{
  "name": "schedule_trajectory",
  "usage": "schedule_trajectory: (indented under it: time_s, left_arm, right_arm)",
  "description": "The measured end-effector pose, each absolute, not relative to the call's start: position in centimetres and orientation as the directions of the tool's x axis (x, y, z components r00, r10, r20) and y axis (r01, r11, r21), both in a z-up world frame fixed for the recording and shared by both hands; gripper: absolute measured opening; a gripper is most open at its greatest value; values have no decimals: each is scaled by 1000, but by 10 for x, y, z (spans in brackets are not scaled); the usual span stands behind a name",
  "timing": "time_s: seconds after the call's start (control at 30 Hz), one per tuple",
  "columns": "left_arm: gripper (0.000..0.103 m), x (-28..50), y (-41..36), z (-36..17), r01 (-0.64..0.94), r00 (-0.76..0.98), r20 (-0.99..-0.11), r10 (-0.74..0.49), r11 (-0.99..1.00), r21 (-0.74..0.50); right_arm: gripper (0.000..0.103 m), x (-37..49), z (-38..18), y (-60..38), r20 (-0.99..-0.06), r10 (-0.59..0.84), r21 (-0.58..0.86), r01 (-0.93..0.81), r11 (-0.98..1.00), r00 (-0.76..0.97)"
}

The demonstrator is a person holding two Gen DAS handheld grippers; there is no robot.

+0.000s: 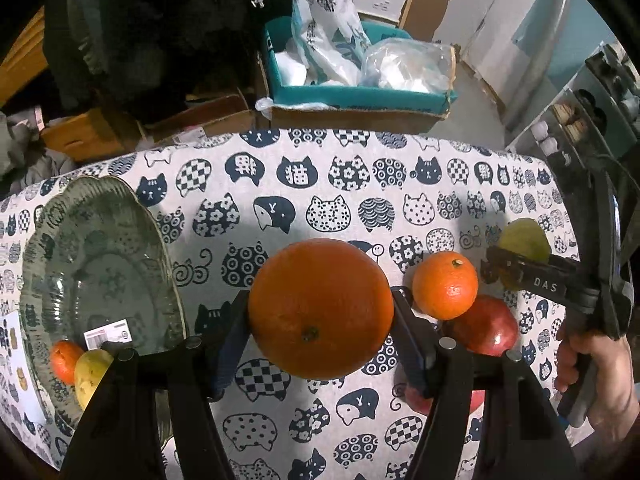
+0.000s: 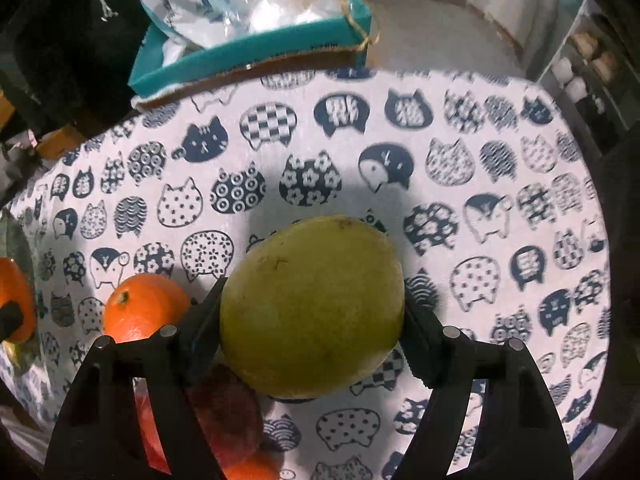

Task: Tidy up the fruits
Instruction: 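Lift the orange and yellow pear and carry both toward the green glass bowl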

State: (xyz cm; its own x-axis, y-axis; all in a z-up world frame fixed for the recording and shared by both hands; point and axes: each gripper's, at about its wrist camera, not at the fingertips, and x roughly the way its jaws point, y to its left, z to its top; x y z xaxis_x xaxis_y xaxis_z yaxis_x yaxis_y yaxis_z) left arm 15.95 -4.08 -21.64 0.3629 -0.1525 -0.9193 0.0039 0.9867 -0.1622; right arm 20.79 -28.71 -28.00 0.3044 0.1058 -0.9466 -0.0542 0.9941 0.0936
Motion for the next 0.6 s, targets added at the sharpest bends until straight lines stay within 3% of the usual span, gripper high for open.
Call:
schedule_trajectory:
  time_s: [0.6]
  left_arm:
    - [68, 125, -33, -147, 27, 505, -850, -152, 987, -160]
  right_arm:
    - [77, 166, -183, -270, -848, 155, 91, -149, 985, 506]
